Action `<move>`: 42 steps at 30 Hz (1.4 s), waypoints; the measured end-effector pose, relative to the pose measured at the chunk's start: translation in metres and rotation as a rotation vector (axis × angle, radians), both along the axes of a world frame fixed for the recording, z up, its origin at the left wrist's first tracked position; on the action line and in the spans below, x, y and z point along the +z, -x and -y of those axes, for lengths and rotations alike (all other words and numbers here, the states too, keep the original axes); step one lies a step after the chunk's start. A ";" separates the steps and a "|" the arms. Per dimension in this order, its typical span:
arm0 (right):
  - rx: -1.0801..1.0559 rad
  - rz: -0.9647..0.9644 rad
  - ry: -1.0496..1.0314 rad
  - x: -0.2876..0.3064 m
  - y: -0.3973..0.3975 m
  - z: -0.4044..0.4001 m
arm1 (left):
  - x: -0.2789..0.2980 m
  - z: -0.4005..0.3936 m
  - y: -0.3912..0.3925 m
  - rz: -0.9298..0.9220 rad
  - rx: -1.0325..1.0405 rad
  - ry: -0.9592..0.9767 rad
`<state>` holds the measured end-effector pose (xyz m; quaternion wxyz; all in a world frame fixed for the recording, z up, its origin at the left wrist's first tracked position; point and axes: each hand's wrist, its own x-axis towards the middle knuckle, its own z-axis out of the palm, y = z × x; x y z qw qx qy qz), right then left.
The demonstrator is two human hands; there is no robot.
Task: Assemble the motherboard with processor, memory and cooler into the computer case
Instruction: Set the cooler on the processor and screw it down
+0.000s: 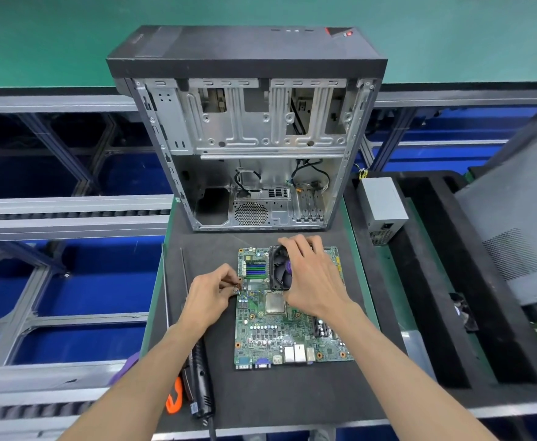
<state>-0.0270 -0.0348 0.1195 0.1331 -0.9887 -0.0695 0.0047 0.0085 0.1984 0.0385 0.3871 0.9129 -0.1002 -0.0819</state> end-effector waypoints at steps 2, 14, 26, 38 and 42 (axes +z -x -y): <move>0.002 -0.001 0.005 0.001 0.000 0.000 | 0.000 0.000 0.000 0.002 -0.007 0.006; 0.012 -0.027 0.027 0.000 0.001 -0.001 | -0.005 -0.002 0.000 0.069 -0.049 -0.019; 0.111 -0.128 0.087 -0.008 0.002 -0.003 | -0.001 0.000 -0.005 -0.001 -0.004 0.013; 0.144 -0.203 0.157 -0.022 0.012 -0.011 | 0.002 0.002 -0.005 0.036 -0.073 -0.074; 0.167 -0.206 0.197 -0.026 0.014 -0.017 | 0.003 0.001 -0.005 0.016 -0.060 -0.065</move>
